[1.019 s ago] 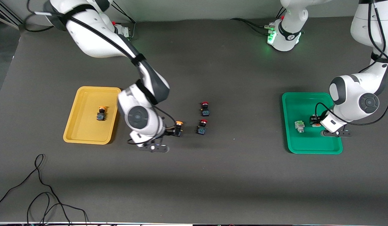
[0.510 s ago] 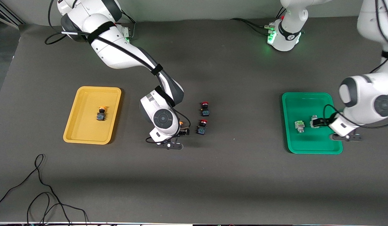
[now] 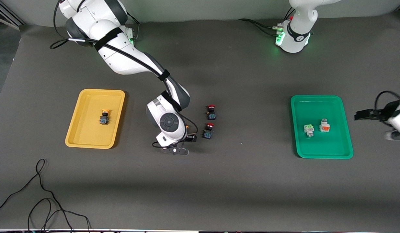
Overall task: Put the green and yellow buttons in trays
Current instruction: 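Release the orange button while the right gripper carries the blue button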
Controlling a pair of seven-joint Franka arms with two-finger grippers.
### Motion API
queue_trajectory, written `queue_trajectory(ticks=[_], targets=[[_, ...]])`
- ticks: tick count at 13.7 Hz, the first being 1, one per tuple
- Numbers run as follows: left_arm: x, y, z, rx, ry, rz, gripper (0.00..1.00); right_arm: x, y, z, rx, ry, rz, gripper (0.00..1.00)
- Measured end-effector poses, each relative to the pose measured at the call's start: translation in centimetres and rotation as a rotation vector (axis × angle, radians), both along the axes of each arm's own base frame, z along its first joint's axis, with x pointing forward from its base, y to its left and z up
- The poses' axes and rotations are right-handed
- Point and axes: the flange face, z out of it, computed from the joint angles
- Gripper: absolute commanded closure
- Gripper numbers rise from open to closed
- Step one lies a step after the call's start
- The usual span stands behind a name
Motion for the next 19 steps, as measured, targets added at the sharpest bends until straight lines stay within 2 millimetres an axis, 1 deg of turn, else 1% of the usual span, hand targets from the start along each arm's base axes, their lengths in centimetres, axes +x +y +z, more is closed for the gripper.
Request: queue_trajectory(ticks=[1, 3, 5, 6, 8, 9, 10, 11, 13, 14, 15, 16, 17, 19], targets=[[-0.3, 0.0, 2.2, -0.007, 0.001, 0.003, 0.00, 0.1, 0.0, 0.2, 0.004, -0.007, -0.001, 1.00], [-1.2, -0.5, 5.6, -0.012, -0.011, -0.001, 0.00, 0.2, 0.0, 0.4, 0.007, -0.012, -0.004, 1.00], [-2.4, -1.7, 7.9, -0.022, -0.013, -0.017, 0.00, 0.4, -0.2, 0.5, 0.007, -0.017, -0.008, 1.00], [-3.0, -2.6, 8.9, -0.031, -0.018, -0.028, 0.00, 0.7, -0.4, 0.9, 0.009, -0.023, -0.009, 1.00], [-3.8, -5.0, 10.1, -0.034, -0.032, -0.039, 0.00, 1.7, -1.4, 2.6, 0.016, -0.037, -0.006, 1.00], [-4.2, -6.9, 10.5, -0.030, -0.035, -0.043, 0.00, 2.5, -2.5, 4.1, 0.024, -0.032, -0.004, 1.00], [-4.5, -8.6, 10.9, -0.026, -0.038, -0.041, 0.00, 3.2, -3.7, 6.0, 0.032, -0.015, -0.002, 1.00], [-4.7, -10.2, 11.2, -0.021, -0.043, -0.038, 0.00, 3.8, -5.3, 8.5, 0.031, 0.005, 0.006, 1.00], [-5.1, -12.9, 11.7, -0.012, -0.051, -0.024, 0.00, 4.6, -9.2, 14.5, 0.019, 0.045, 0.056, 1.00], [-5.2, -13.8, 11.9, -0.010, -0.054, -0.019, 0.00, 4.7, -11.8, 17.2, 0.021, 0.053, 0.083, 1.00], [-5.3, -14.2, 12.0, -0.008, -0.055, -0.016, 0.00, 4.7, -14.7, 19.5, 0.027, 0.053, 0.100, 1.00], [-5.3, -14.4, 12.0, -0.007, -0.055, -0.010, 0.00, 4.5, -17.9, 21.3, 0.036, 0.053, 0.120, 1.00], [-5.3, -14.4, 12.0, -0.006, -0.055, -0.008, 0.00, 4.1, -21.1, 22.5, 0.044, 0.053, 0.144, 1.00], [-5.3, -14.3, 12.0, -0.005, -0.055, -0.006, 0.00, 2.8, -27.7, 23.7, 0.048, 0.063, 0.180, 1.00]])
